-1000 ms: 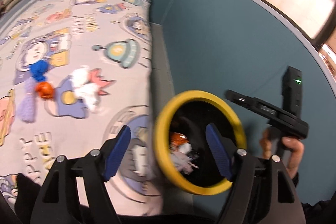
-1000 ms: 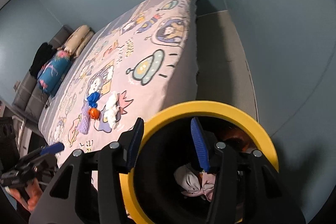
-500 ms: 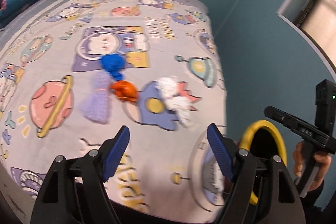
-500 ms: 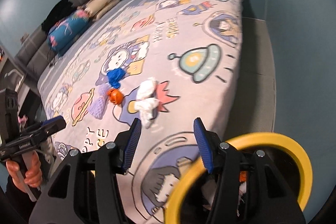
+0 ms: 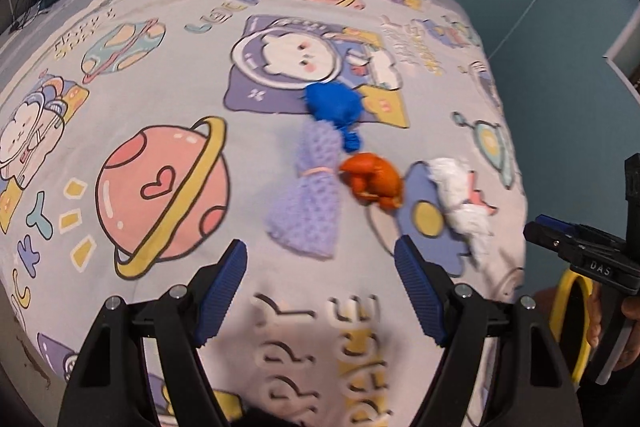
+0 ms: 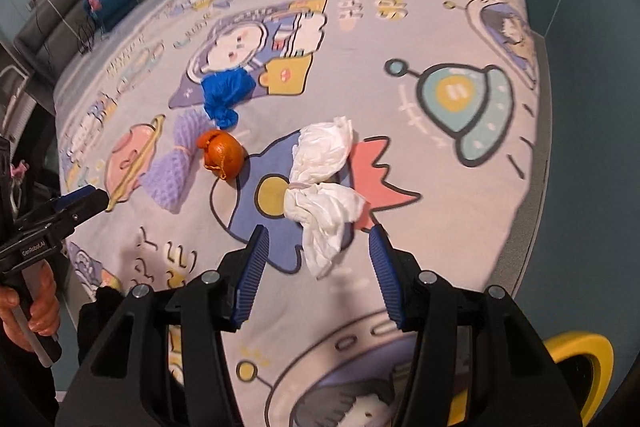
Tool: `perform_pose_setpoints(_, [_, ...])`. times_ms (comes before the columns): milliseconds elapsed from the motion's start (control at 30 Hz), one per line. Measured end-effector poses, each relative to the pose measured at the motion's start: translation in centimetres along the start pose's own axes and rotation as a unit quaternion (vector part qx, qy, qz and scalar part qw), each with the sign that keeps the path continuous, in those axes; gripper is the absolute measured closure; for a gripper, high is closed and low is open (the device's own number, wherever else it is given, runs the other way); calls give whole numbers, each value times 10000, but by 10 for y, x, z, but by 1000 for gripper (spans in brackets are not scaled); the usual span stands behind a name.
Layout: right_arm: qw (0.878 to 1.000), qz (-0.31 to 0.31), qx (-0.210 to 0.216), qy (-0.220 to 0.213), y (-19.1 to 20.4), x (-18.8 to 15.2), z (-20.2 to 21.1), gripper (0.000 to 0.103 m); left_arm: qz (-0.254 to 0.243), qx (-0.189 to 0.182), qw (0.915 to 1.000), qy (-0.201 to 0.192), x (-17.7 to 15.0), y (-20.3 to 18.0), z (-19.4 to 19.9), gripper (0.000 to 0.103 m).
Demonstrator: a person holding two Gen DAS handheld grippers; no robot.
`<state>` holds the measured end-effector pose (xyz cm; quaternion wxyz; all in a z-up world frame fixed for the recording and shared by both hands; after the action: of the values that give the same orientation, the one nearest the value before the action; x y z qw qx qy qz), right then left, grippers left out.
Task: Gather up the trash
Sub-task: 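Grasp the purple mesh net with the left tool while the right grasps white tissue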
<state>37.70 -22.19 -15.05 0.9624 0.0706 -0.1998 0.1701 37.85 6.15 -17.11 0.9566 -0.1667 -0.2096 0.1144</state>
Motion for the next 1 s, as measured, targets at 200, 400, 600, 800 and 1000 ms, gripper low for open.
perform_pose_setpoints(200, [9992,96,-66,370,6,15,-39,54,84,42,9998,165,12,11,-31,30])
perform_pose_setpoints(400, [9985,124,-131,510,7,30,-62,54,119,29,9995,279,25,8,-56,30])
perform_pose_setpoints(600, [9978,105,-193,632,8,40,-82,54,165,14,9988,468,25,8,-77,32])
perform_pose_setpoints(800, [9966,166,-264,766,10,44,-99,54,86,49,9981,610,24,6,-91,47])
perform_pose_setpoints(1000, [9960,163,-322,814,10,44,-109,63,158,87,9970,749,23,4,-101,65])
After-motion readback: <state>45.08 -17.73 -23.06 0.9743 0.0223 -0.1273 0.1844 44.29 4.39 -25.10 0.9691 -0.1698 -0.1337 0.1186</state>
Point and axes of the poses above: each gripper's, at about its wrist camera, not at the fingertips, and z roughly against the way its jaws point, y to its left, x to its top, the point moved 3 cm from there along -z, roughly the way its jaws point, and after that the axes turned 15 degrees about z, right-handed, at the moved point
